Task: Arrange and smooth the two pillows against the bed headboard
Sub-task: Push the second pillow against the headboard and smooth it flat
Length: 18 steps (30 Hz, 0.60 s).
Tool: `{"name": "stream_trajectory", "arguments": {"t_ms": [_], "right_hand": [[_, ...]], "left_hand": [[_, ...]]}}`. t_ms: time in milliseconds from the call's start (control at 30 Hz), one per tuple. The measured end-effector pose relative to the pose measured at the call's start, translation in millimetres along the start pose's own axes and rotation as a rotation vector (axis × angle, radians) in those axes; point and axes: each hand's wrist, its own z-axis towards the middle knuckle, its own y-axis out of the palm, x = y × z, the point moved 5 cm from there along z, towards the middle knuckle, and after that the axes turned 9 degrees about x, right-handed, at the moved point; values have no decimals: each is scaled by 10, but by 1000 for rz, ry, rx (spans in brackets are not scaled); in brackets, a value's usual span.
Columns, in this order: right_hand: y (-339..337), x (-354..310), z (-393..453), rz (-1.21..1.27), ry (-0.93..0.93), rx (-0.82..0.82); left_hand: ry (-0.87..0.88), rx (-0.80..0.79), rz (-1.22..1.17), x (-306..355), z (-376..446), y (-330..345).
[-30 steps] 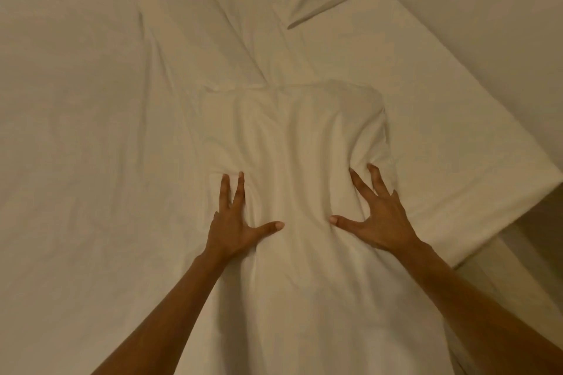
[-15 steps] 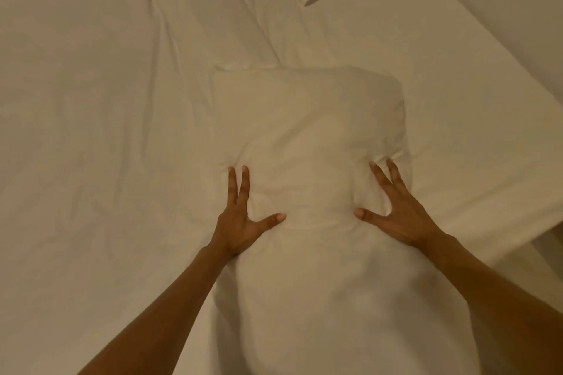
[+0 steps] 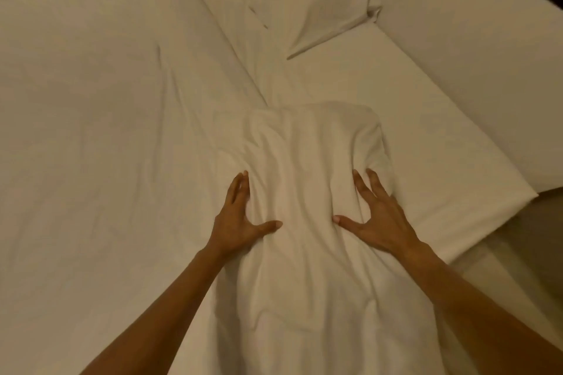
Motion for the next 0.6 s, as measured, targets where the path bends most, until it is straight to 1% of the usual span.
{"name": "stream_trajectory", "arguments": {"t_ms": [133,367,600], "right_hand": [[-499,-216,-112,-40,-69,60],[-1403,-489,-74,-91,-104,138],[-2185,-458,113,-92,-87,196]], "left_hand": [[80,8,-34,407,-123,-250],[149,17,-79,1143,-106,-711],[192,27,-63,1872,77,-869]]}}
